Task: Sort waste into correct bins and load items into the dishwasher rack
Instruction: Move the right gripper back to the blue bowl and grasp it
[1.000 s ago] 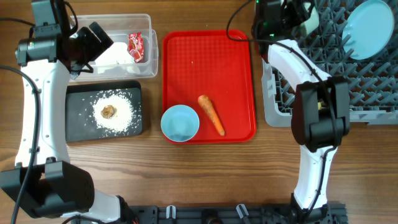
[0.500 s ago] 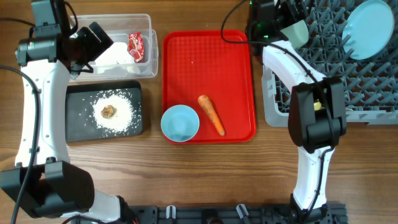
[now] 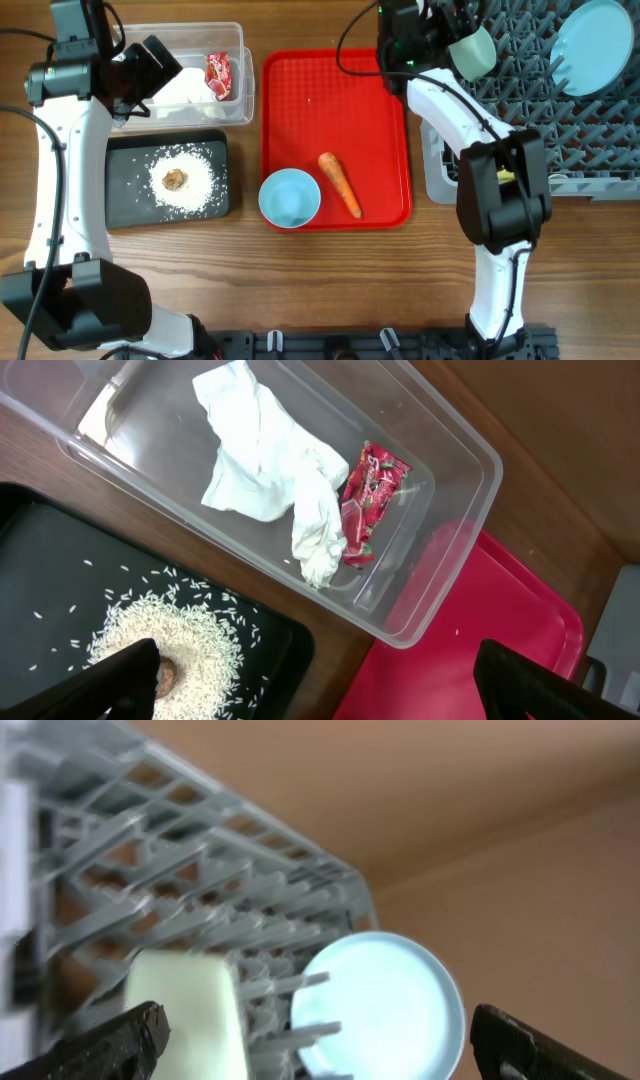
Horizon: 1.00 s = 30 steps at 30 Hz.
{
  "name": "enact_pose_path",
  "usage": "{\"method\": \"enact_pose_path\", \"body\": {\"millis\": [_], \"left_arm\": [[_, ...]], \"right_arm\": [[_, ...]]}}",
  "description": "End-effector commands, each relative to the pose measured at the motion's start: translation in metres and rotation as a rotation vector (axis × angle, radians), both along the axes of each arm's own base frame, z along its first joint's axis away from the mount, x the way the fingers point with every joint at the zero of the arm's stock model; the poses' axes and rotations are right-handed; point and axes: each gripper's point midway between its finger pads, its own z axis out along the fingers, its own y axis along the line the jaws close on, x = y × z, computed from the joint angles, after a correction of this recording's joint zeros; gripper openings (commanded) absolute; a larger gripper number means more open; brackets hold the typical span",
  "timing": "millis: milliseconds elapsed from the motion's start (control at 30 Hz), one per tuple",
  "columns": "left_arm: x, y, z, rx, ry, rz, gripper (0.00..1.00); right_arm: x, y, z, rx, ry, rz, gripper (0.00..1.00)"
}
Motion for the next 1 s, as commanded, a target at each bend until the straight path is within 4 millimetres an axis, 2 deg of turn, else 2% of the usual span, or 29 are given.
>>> {"method": "enact_pose_path", "body": {"millis": [0, 33, 100, 200, 233, 300, 400, 533, 800, 967], "left_arm": [[0.000, 0.001, 0.005, 0.000, -0.013, -0.006, 1.00], [0.000, 0.001, 0.005, 0.000, -0.013, -0.005, 1.00], [0.000, 0.001, 0.005, -0.001, -0.013, -0.006, 1.00], [0.000, 0.001, 0.005, -0.001, -0.013, -0.006, 1.00], [0.000, 0.001, 0.005, -0.001, -0.013, -0.006, 1.00], [0.000, 0.001, 0.005, -0.001, -0.013, -0.006, 1.00], [0.000, 0.001, 0.005, -0.001, -0.013, -0.006, 1.00], [0.000, 0.001, 0.005, -0.001, -0.013, -0.006, 1.00], [0.000, 0.001, 0.005, -0.001, -0.013, -0.006, 1.00], [0.000, 0.001, 0.005, -0.001, -0.013, -0.006, 1.00]], "right_arm": [[-0.009, 0.036, 0.004, 0.214, -0.039, 0.109, 1.00], [-0.013, 0.048, -0.005, 0.266, 0.001, 0.143, 1.00], [-0.031, 0.085, -0.029, 0.416, 0.141, 0.259, 1.00], [-0.068, 0.141, -0.052, 0.650, 0.348, 0.413, 0.99], [-0.099, 0.178, -0.060, 0.802, 0.495, 0.521, 0.96], [-0.137, 0.217, -0.064, 0.986, 0.652, 0.619, 0.95], [-0.178, 0.251, -0.066, 1.184, 0.814, 0.654, 0.78], [-0.211, 0.265, -0.080, 1.319, 0.924, 0.519, 0.66], [-0.256, 0.260, -0.127, 1.349, 1.027, 0.300, 0.55], [-0.274, 0.264, -0.132, 1.422, 1.082, 0.224, 0.48]]}}
